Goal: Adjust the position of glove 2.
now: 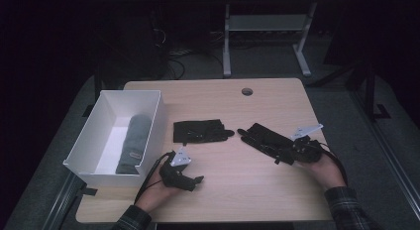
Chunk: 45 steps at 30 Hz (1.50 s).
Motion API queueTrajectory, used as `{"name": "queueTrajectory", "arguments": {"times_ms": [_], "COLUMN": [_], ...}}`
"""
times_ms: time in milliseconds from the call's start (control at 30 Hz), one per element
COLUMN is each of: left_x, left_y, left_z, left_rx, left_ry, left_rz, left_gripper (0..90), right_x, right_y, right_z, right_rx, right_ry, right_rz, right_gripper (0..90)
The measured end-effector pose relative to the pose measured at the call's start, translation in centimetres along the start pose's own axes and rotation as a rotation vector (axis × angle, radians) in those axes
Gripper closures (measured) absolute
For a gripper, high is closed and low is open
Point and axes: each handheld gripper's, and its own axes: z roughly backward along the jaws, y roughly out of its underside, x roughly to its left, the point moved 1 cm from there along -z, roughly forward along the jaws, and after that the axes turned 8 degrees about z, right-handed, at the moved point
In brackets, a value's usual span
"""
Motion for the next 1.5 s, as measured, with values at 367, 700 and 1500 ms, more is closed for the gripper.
{"name": "queueTrajectory", "arguments": {"times_ms": [367, 700, 1500], "left_x": [0.0, 0.0, 0.0], "left_y": [0.0, -0.1, -0.1], "left_z": [0.0, -0.1, -0.1], "left_rx": [0.0, -0.001, -0.003], "left_ry": [0.0, 0.001, 0.001], "left_rz": [0.0, 0.001, 0.003], "left_gripper": [12.8, 12.8, 12.8], "right_x": [2.6, 5.2, 7.1], "right_y": [-0.7, -1.7, -2.8], "right_z": [-0.4, -0.9, 0.0], "right_rx": [0.004, 0.009, -0.086], "right_ry": [-0.142, -0.236, -0.255], "right_rz": [0.075, 0.157, 0.21], "right_gripper": [90.0, 90.0, 90.0]}}
